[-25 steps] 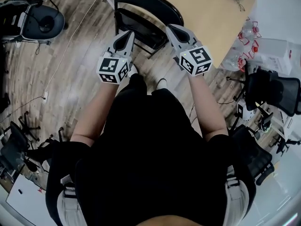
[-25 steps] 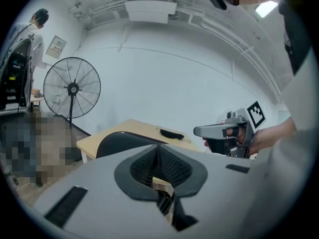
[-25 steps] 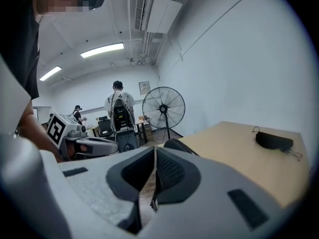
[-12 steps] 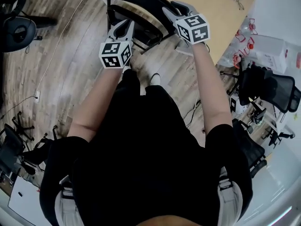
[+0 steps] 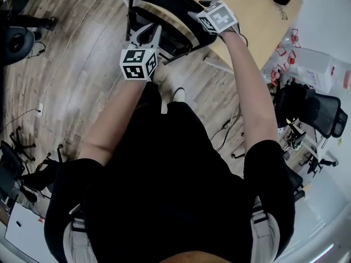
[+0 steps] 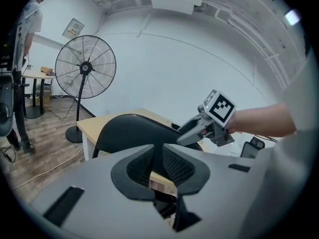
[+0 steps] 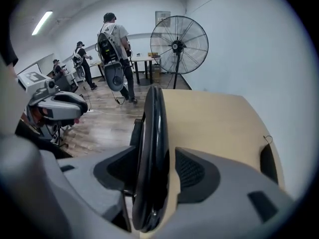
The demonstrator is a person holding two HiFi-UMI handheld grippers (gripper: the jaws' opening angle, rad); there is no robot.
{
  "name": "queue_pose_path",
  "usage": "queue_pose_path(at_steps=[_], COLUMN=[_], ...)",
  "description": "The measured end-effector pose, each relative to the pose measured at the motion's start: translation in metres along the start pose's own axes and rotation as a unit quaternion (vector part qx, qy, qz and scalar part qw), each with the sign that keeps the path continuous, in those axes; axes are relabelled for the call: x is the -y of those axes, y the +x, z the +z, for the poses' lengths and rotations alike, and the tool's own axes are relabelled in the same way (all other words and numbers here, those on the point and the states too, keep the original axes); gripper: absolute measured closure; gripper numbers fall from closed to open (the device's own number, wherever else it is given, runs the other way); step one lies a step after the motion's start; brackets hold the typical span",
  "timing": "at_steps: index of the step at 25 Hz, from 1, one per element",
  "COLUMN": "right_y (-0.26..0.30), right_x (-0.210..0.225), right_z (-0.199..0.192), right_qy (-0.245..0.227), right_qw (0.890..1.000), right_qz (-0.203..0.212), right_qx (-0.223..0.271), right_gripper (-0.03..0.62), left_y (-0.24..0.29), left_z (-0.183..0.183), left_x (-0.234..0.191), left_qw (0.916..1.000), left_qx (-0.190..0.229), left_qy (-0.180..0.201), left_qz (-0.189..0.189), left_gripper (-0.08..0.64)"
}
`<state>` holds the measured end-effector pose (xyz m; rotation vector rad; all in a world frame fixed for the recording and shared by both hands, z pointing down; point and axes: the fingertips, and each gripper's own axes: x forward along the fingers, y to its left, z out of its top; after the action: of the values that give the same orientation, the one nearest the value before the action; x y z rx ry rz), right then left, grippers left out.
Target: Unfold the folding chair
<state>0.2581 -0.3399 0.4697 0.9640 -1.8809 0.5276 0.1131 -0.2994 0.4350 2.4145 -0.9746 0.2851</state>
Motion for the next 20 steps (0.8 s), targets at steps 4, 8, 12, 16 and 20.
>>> queue_pose_path(at_steps=[4,8,12,16,20], right_y=[0.014,0.025,0.033,0.033,0.03], right_x=[-0.002,-0.001,0.0,-0.002,-0.009], right_z=[-0.007,-0.012,-0.017,-0.017,-0.017], right_qy=[-0.015,-0.038,-0.042,-0.029,-0.022], right_qw=[0.999,0.997,0.995,0.995,0.996], right_qz=[0.012,0.004,-0.002,-0.002,0.002], right_qx=[-0.039,-0.072,-0.092,-0.092,-0.09], right_gripper=[0.362,0.365,0.411,0.422,0.425], left_y=[0.005,0.009,0.008,0.002,-0.004], left_z=[-0.002,0.0,0.0,-0.005,-0.015], left_x=[-0.007,-0.011,-0.015,-0.022,-0.028], left_qw=[1.0,1.0,0.9999,0.9996,0.9988], left_qx=[-0.002,-0.003,-0.003,-0.005,-0.011], left_qy=[-0.001,-0.002,-0.002,-0.003,-0.007], left_qz=[0.005,0.008,0.015,0.029,0.048], left_gripper=[0.508,0.506,0.505,0.493,0.482])
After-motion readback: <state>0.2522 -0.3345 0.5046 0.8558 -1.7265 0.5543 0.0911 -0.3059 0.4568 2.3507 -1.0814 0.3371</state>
